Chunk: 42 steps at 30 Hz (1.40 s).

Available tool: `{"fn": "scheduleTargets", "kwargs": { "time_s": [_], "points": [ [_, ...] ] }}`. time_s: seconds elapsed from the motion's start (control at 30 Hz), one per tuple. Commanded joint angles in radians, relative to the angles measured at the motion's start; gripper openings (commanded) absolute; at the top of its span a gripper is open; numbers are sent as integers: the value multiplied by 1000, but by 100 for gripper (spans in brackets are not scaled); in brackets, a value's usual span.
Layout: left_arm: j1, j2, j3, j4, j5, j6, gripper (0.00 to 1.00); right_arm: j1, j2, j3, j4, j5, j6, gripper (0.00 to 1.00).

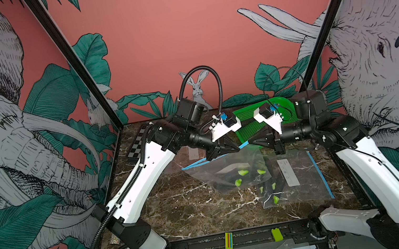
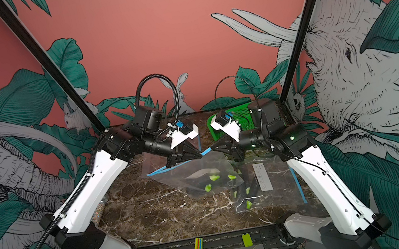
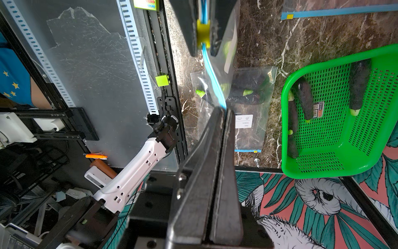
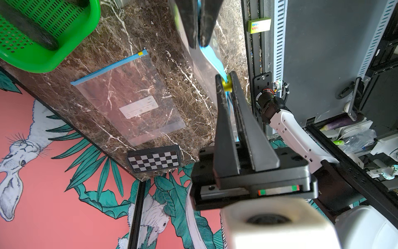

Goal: Place the eggplant in a zip-top bag and seal the zipper
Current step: Zip the zipper on the zipper food storage bag.

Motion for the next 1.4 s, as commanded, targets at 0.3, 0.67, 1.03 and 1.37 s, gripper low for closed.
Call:
{"fn": "scheduleTargets", "kwargs": {
  "time_s": [0.3, 0.67, 1.03, 1.37],
  "points": [
    [27, -102, -47, -117, -55, 13, 0, -91, -55, 10, 2, 11, 2, 0],
    [101, -168, -131, -113, -54, -19, 0, -185, -95, -9, -3, -8, 9, 0],
    [147, -201, -146, -148, -70, -11, 0, -251, -106, -26, 22, 2, 35, 0],
    [169, -227, -173, -155, -109, -19, 0, -279, -104, -5, 7, 14, 23, 0]
  ]
}}
